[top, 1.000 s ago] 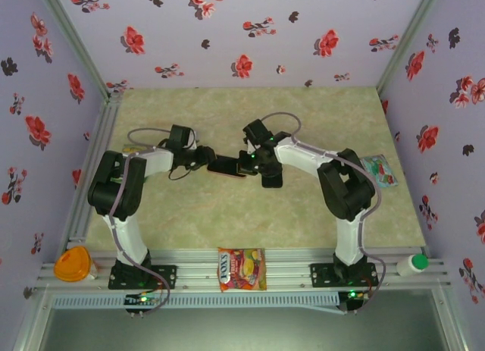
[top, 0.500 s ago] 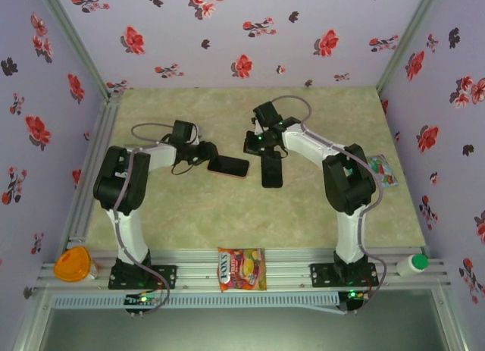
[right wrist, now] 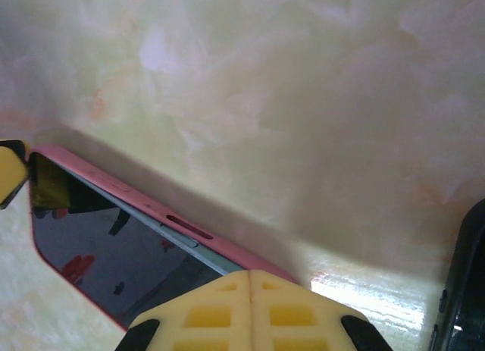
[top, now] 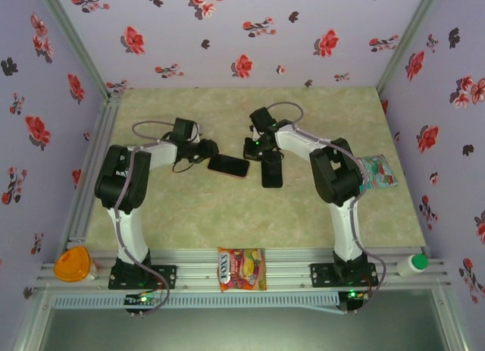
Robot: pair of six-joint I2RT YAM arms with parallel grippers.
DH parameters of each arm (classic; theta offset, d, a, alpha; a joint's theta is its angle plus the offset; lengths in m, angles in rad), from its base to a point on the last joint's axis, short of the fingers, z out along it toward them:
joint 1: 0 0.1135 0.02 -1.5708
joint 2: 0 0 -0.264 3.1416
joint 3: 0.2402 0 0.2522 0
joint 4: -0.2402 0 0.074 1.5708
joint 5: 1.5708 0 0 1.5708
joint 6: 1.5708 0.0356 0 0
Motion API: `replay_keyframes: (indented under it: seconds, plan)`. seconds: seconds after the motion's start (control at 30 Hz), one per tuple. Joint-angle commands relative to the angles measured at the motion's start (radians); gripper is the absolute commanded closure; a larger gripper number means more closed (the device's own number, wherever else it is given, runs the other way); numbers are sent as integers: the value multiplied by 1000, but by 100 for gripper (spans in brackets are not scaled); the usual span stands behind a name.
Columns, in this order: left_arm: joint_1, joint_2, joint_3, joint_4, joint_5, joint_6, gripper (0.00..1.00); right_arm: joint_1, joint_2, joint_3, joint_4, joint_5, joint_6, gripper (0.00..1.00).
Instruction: Put the phone into the phone case
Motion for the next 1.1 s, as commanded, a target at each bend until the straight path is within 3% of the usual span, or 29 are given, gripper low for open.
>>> replay_keyframes:
  seconds: [0.0,1.07]
  plan:
    - [-8,18,24,-12,13,15,59,-11,18,16,-14,6,-18,100]
    - [-8,11,6,0,8,3,59,-13,-54,-86,15,-5,-6,100]
